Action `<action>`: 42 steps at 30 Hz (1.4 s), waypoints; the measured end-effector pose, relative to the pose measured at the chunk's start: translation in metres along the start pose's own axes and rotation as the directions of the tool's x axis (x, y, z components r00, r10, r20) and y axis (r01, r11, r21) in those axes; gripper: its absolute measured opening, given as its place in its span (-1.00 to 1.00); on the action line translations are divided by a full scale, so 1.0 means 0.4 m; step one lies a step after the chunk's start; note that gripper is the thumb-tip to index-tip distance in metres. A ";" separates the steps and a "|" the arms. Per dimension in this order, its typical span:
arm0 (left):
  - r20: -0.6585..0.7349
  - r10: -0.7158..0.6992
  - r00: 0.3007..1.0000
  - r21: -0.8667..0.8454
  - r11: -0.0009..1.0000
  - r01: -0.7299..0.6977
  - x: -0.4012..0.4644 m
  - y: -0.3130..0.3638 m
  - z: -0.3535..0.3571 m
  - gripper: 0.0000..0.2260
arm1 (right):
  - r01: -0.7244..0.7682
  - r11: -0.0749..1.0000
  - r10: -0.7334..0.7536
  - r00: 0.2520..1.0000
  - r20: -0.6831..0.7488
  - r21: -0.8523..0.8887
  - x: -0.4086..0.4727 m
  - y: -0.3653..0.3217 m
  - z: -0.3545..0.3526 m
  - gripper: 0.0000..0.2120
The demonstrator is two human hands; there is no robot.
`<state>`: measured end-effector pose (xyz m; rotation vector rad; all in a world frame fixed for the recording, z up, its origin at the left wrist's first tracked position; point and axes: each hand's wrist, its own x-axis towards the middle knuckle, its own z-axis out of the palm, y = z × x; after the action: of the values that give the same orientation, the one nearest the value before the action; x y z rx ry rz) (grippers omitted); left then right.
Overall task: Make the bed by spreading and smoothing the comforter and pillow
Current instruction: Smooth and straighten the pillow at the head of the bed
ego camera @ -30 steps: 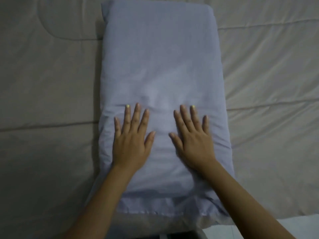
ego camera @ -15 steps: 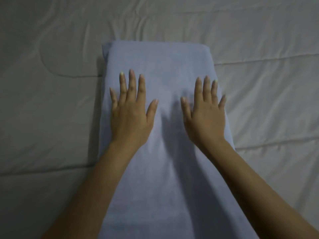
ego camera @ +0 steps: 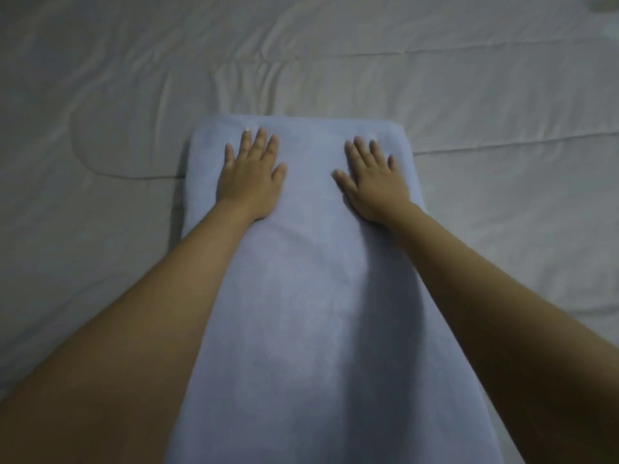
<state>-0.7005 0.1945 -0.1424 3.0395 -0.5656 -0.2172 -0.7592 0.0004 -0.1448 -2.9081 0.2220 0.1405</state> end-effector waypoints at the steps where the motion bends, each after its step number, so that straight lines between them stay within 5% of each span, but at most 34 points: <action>1: 0.012 -0.002 1.000 -0.014 1.000 0.002 0.017 0.000 -0.005 -0.47 | -0.023 1.000 0.023 0.999 0.032 -0.001 0.020 0.016 0.001 -0.38; 4: -0.162 -0.072 0.984 -0.096 0.994 0.057 0.055 0.033 -0.076 -0.46 | -0.255 0.958 0.272 0.951 -0.148 0.128 0.075 0.004 -0.053 -0.38; 6: -0.266 -0.120 0.956 -0.094 0.991 0.098 0.030 0.022 -0.077 -0.46 | -0.215 0.967 0.246 0.929 -0.276 0.138 0.059 -0.014 -0.061 -0.37; 7: -0.234 -0.112 0.966 -0.079 0.992 0.096 0.013 0.007 -0.049 -0.46 | -0.124 0.987 0.148 0.949 -0.277 0.104 0.043 -0.014 -0.043 -0.36; 10: 0.000 -0.089 0.996 -0.051 0.995 0.089 -0.003 -0.039 0.015 -0.46 | 0.023 1.000 -0.023 1.000 0.016 0.017 0.024 0.027 0.022 -0.36; 15: -0.129 -0.129 0.983 -0.139 0.984 0.111 0.020 0.011 -0.124 -0.44 | -0.313 0.941 0.332 0.929 -0.165 0.128 0.054 -0.007 -0.060 -0.39; 18: -0.189 -0.044 0.981 -0.092 0.995 0.027 -0.082 0.023 -0.052 -0.45 | -0.104 0.992 0.119 0.961 -0.251 0.074 -0.047 -0.014 -0.016 -0.38; 20: -0.065 0.000 0.998 -0.019 1.000 -0.002 -0.105 0.007 0.017 -0.45 | -0.018 1.000 0.018 0.998 -0.065 -0.003 -0.070 0.019 0.029 -0.38; 22: -0.037 -0.044 0.998 -0.019 0.999 0.043 -0.073 -0.006 0.009 -0.44 | -0.087 0.996 0.087 0.996 -0.018 0.019 -0.042 0.037 0.022 -0.41; 25: -0.138 -0.148 0.979 -0.124 0.984 0.131 -0.074 0.018 -0.089 -0.42 | -0.222 0.971 0.234 0.957 -0.171 0.087 -0.040 -0.003 -0.055 -0.41; 28: -0.218 -0.095 0.971 -0.150 0.987 0.063 -0.190 0.013 -0.059 -0.41 | -0.092 0.987 0.128 0.944 -0.305 0.130 -0.154 -0.033 -0.045 -0.38; 31: -0.055 0.010 0.998 -0.108 0.994 -0.016 -0.262 -0.021 0.037 -0.36 | 0.065 0.998 -0.065 0.998 -0.020 0.008 -0.226 0.007 0.038 -0.36; 34: -0.020 -0.056 0.998 -0.094 0.994 0.054 -0.193 -0.034 0.000 -0.43 | -0.138 0.989 0.140 0.989 -0.041 0.058 -0.171 0.053 0.007 -0.43; 37: -0.156 -0.132 0.979 -0.188 0.977 0.102 -0.241 0.011 -0.092 -0.43 | -0.275 0.943 0.309 0.933 -0.186 0.187 -0.211 0.011 -0.077 -0.42; 40: -0.211 -0.064 0.975 -0.232 0.973 0.013 -0.416 0.054 -0.028 -0.39 | -0.092 0.982 0.141 0.939 -0.313 0.167 -0.379 -0.063 -0.035 -0.40; 42: -0.088 0.022 0.996 -0.134 0.990 -0.033 -0.485 0.055 0.050 -0.36 | 0.098 0.994 -0.093 0.987 -0.132 0.037 -0.469 -0.070 0.041 -0.36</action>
<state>-0.8903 0.2437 -0.1357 2.8918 -0.5621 -0.1176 -0.9405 0.0572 -0.1339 -2.8801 0.1047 -0.0687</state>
